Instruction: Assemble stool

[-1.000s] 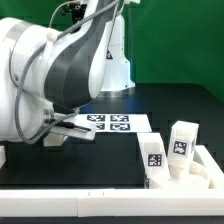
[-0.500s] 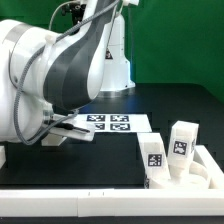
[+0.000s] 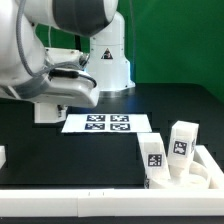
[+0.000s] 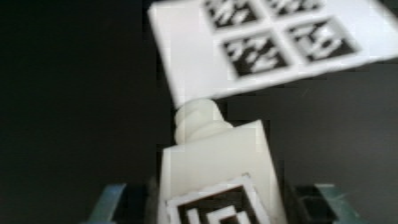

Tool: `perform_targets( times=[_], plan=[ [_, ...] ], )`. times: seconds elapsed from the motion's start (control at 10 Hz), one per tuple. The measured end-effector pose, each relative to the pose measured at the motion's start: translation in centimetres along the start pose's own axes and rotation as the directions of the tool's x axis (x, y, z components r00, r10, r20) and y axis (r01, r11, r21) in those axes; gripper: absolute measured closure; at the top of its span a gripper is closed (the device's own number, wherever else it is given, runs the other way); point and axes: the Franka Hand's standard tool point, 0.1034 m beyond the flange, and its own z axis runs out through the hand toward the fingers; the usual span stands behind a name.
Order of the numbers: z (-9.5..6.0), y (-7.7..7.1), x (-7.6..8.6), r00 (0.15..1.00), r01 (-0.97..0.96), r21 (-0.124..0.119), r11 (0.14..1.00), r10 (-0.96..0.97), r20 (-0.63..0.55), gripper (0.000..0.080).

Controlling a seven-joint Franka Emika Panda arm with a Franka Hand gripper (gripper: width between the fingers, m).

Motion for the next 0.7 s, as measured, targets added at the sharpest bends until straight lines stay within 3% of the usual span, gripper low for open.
perform_targets(
  times=[0.2, 0.3, 0.4, 0.5, 0.6, 0.7],
  plan=[
    [0.2, -0.4, 0.3, 0.991, 0.006, 0.005, 1.0, -0.005, -0.132, 0.0478],
    [-0.6, -1.3, 0.2, 0.977, 0.003, 0.008, 1.0, -0.001, -0.213, 0.0478],
    [-2.5, -4.3, -1.4, 0.962, 0.006, 0.021, 1.0, 0.0, -0.274, 0.0478],
    [-4.9, -7.2, -3.2, 0.931, 0.027, 0.057, 0.998, -0.005, -0.366, 0.0478],
    [-7.0, -9.0, -4.1, 0.889, 0.025, 0.063, 0.998, 0.007, -0.457, 0.0478],
    [-8.2, -10.4, -4.5, 0.829, 0.055, 0.049, 0.997, -0.018, -0.559, 0.0478]
  ],
)
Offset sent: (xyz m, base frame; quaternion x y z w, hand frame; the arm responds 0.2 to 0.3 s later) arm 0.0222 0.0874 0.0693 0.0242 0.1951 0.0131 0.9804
